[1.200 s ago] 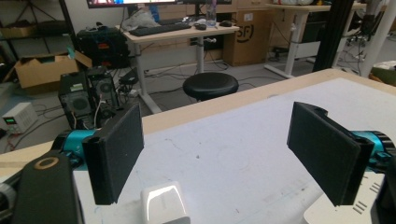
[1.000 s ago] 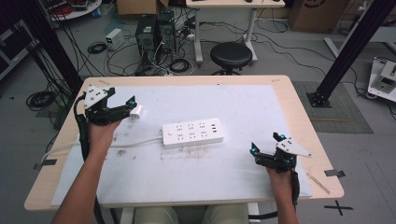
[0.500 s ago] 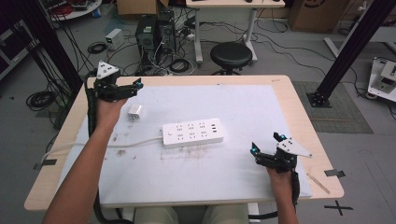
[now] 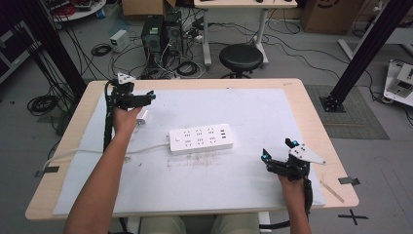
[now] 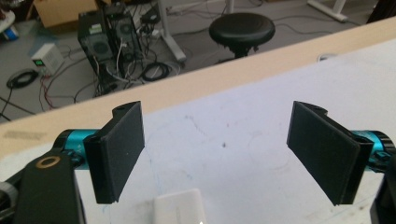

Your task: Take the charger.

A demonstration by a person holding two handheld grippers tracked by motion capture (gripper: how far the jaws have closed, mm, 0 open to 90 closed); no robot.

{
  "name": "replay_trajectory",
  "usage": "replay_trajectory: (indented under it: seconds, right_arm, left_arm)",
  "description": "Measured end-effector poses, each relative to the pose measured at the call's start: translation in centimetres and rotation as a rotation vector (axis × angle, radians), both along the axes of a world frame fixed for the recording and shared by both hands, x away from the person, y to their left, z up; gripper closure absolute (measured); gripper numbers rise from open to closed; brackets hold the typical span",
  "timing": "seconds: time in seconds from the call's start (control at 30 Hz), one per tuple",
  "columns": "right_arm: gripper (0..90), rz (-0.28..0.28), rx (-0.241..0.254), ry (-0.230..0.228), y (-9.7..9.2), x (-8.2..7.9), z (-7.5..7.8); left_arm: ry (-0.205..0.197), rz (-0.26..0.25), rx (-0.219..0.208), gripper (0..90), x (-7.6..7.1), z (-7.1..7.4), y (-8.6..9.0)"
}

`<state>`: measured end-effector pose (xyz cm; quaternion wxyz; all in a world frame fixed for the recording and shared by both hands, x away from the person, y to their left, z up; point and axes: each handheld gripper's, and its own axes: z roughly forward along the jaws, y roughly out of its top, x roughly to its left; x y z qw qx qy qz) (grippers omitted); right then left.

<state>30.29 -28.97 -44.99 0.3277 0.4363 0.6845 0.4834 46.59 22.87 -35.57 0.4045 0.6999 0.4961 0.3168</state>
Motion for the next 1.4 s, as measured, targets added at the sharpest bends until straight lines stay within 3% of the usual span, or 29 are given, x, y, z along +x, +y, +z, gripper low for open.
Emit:
replay_trajectory:
  seconds: [0.17,0.7,0.8,1.07,1.4]
  right_arm:
    - [6.2,0.001,0.002,0.001,0.0,0.0,0.0]
    - [6.2,-0.001,0.007,-0.003,-0.1,-0.1,0.0]
    - [6.2,0.000,0.007,-0.004,-0.1,-0.1,0.0]
    - [6.2,-0.001,0.007,-0.006,-0.1,-0.1,0.0]
    - [6.2,-0.001,0.009,-0.007,-0.1,-0.1,0.0]
  left_arm:
    - [0.047,0.062,0.004,19.8,0.5,-2.0,0.7]
    - [0.210,0.121,-0.003,20.0,2.1,-5.7,1.6]
    - [0.228,0.131,0.026,20.0,2.0,-6.4,1.8]
    - [0.270,0.140,0.029,20.2,2.1,-7.8,2.0]
    - [0.274,0.117,0.028,27.4,2.1,-8.0,1.8]
